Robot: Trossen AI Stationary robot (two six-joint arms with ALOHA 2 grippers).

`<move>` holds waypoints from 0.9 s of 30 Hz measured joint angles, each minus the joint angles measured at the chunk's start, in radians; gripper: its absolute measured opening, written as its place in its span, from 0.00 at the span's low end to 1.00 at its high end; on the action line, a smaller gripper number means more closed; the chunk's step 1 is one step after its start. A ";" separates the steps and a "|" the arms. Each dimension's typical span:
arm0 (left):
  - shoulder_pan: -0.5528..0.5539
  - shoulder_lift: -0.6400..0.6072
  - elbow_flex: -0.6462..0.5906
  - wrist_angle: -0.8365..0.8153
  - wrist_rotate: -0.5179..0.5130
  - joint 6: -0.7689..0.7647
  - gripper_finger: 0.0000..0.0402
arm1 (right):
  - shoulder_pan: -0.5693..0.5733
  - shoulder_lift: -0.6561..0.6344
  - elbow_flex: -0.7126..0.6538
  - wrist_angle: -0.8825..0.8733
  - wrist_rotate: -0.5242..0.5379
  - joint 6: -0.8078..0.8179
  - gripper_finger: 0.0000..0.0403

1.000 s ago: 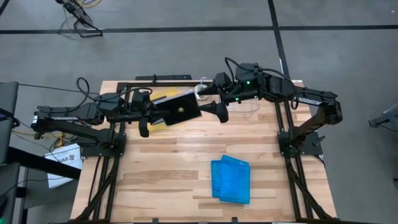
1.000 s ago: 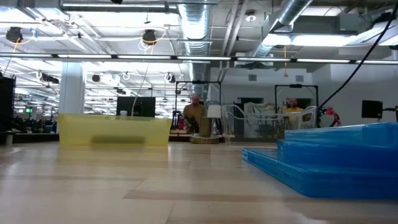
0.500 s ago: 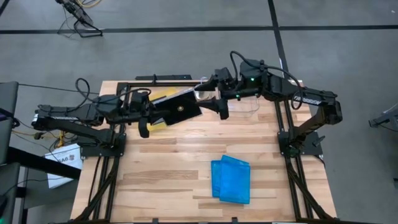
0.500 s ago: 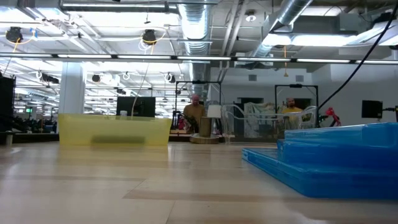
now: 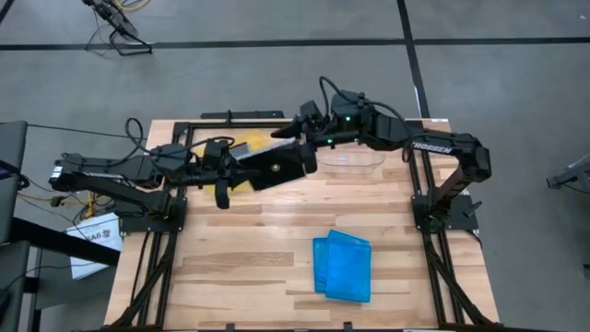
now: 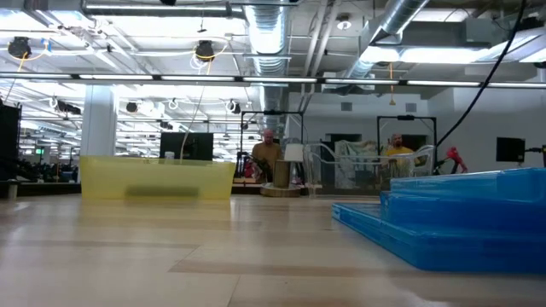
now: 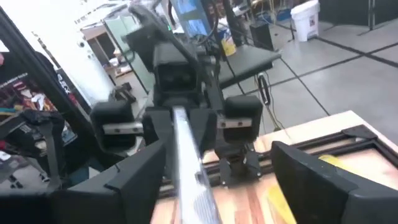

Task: Pick & place jewel cases by type
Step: Put the black CD case into the yellow bin

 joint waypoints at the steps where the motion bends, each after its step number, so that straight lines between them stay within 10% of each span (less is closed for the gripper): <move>1: 0.000 0.001 0.000 -0.010 -0.001 0.000 0.06 | 0.000 -0.002 0.001 0.001 0.000 0.000 0.68; 14: 0.001 0.009 0.001 -0.005 -0.033 0.013 0.07 | -0.003 -0.013 0.001 0.006 -0.049 -0.003 0.04; 21: 0.000 0.009 0.001 -0.010 -0.052 0.018 0.05 | -0.005 -0.012 0.001 0.003 -0.081 -0.016 0.03; 27: 0.000 0.004 0.001 -0.018 -0.125 0.019 0.05 | -0.035 -0.025 -0.001 -0.042 -0.094 -0.024 0.23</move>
